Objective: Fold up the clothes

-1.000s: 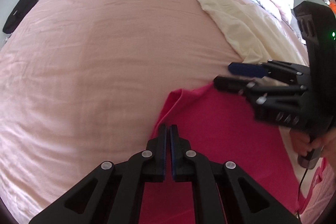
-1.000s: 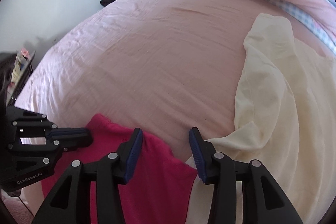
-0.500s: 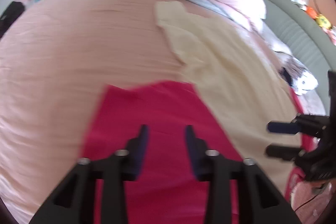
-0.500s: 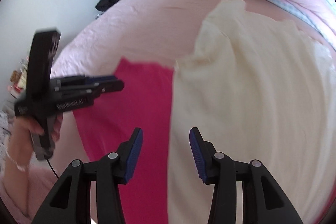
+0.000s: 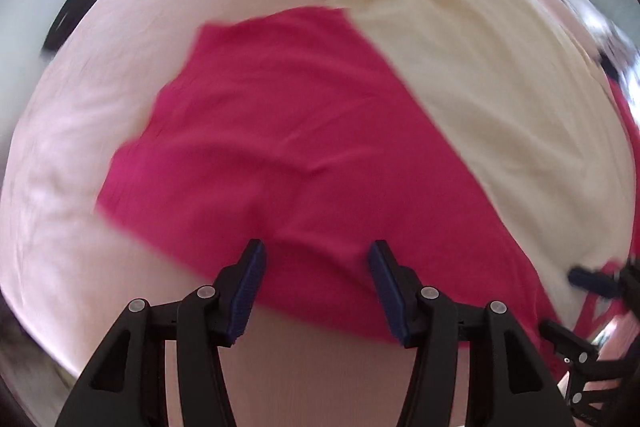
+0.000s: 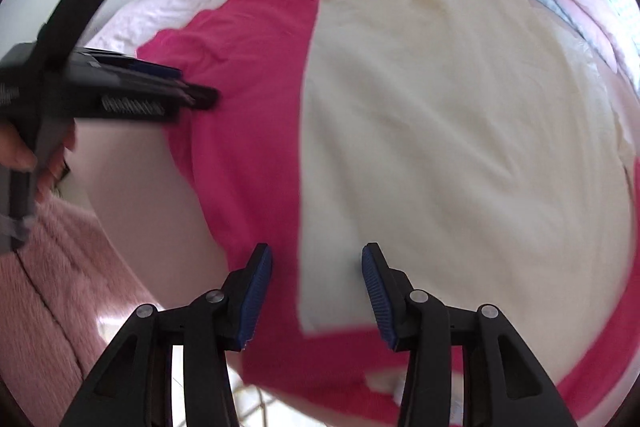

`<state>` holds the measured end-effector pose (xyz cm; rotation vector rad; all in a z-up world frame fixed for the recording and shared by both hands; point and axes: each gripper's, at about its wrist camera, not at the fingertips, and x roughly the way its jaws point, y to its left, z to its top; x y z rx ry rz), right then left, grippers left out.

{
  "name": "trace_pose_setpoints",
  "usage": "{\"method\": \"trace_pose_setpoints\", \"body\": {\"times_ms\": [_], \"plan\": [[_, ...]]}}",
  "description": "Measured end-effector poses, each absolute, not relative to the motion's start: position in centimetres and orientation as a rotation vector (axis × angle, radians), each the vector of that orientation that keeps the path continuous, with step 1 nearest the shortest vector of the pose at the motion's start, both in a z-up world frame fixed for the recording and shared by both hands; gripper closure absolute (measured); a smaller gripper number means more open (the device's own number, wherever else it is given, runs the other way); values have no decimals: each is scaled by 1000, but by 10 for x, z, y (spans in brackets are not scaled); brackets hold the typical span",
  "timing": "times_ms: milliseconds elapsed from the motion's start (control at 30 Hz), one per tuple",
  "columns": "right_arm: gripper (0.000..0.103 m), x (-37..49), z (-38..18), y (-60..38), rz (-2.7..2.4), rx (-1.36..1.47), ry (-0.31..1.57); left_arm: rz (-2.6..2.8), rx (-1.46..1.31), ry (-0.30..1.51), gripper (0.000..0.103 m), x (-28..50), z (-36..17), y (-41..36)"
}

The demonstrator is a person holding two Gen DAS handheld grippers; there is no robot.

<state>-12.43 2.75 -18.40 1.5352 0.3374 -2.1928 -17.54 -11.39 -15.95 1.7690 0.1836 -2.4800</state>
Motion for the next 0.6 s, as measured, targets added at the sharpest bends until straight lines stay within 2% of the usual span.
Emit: {"method": "trace_pose_setpoints", "body": {"times_ms": [33, 100, 200, 367, 400, 467, 500, 567, 600], "plan": [[58, -119, -182, 40, -2201, 1550, 313, -2450, 1727, 332, 52, -166, -159, -124], [58, -107, -173, 68, -2170, 1576, 129, -2391, 1660, 599, 52, -147, -163, -138], [58, -90, -169, 86, -1994, 1589, -134, -2388, 1556, 777, 52, -124, -165, -144], [58, -90, -181, 65, -1984, 1524, -90, -2471, 1526, 805, 53, -110, -161, -141], [61, -93, -184, 60, -1999, 1522, -74, -2493, 1535, 792, 58, -105, -158, -141], [78, -97, -184, 57, -2075, 1481, -46, -2532, 1558, 788, 69, -108, -164, -129], [81, -99, -180, 61, -2120, 1455, -56, -2537, 1568, 780, 74, -105, -164, -127], [92, -104, -173, 68, -2204, 1404, -81, -2542, 1564, 809, 76, -100, -165, -129], [93, -107, -169, 74, -2229, 1388, -106, -2543, 1551, 851, 76, -97, -165, -131]]}}
